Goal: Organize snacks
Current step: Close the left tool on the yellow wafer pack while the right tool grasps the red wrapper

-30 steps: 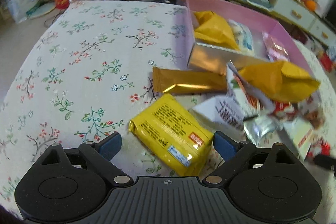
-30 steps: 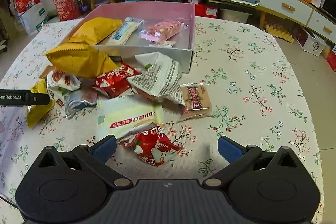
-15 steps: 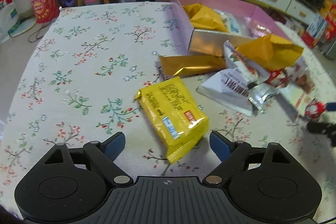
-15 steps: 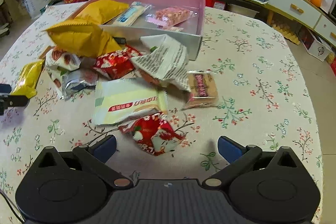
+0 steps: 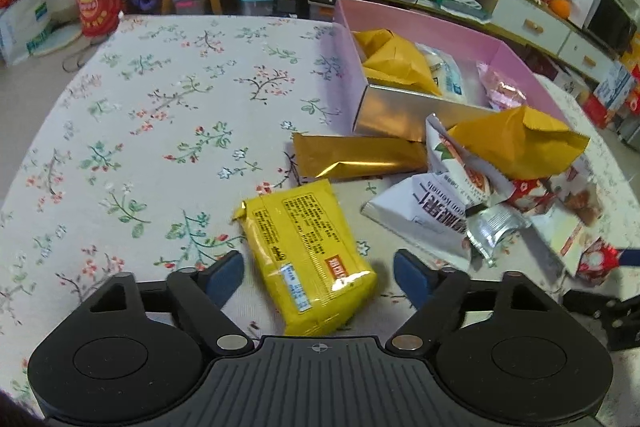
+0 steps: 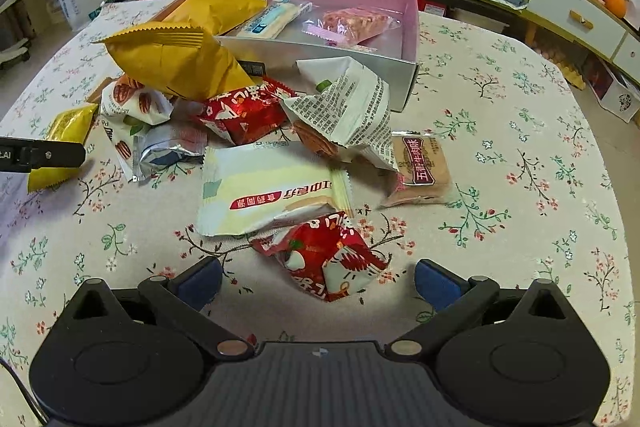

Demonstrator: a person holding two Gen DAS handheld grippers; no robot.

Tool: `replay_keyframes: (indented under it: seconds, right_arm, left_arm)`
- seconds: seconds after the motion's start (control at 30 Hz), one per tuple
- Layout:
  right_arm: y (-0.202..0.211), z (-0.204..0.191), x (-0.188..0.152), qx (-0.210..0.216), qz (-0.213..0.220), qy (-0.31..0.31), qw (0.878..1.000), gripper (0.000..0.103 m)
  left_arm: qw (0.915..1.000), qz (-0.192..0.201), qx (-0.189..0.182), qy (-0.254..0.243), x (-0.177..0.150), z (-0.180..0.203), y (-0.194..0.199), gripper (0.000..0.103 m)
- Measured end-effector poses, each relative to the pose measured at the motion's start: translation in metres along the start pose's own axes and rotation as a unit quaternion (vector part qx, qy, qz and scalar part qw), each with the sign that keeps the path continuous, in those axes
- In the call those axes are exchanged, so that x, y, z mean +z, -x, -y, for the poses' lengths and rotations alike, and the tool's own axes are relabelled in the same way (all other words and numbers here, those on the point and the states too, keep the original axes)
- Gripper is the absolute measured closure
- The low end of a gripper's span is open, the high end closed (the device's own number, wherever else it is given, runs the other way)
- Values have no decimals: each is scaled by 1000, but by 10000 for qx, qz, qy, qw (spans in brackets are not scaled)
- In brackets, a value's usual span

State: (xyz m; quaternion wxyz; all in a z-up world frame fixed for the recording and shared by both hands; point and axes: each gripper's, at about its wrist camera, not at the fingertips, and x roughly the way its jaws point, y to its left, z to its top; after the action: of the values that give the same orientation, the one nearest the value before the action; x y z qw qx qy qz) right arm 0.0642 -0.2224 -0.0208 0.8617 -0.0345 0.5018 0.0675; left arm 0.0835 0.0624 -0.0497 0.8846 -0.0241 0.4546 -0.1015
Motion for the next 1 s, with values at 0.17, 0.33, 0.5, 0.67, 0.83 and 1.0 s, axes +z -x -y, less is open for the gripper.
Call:
replay_keyframes:
  seconds: [0.17,0.33,0.5,0.67,0.83,1.0]
  right_arm:
    - [-1,0,0,2,107,68,9999,28]
    - [3,0,0,20,155,113,9998,39]
    - [6,4,1,-7,175,85,9998,49]
    - [6,5,3,15,198,121,9997,56]
    - [6,1,4,36,274,299,9992,62]
    - [9,-2,6,113,319,438,9985,90]
  left_arm:
    - [9999,73,114,-106,-2,-3,3,43]
    - [9997,108,168,-170,-3,-6,5,52]
    - [9993,103,190,-290,-3,-4,6,57]
    - [9991,76,171,-381,-3,-2,9,58]
    - [9987,54,137,-481,-6,0,14,58]
    - [9983,39,93,-578,-7,2,18,59]
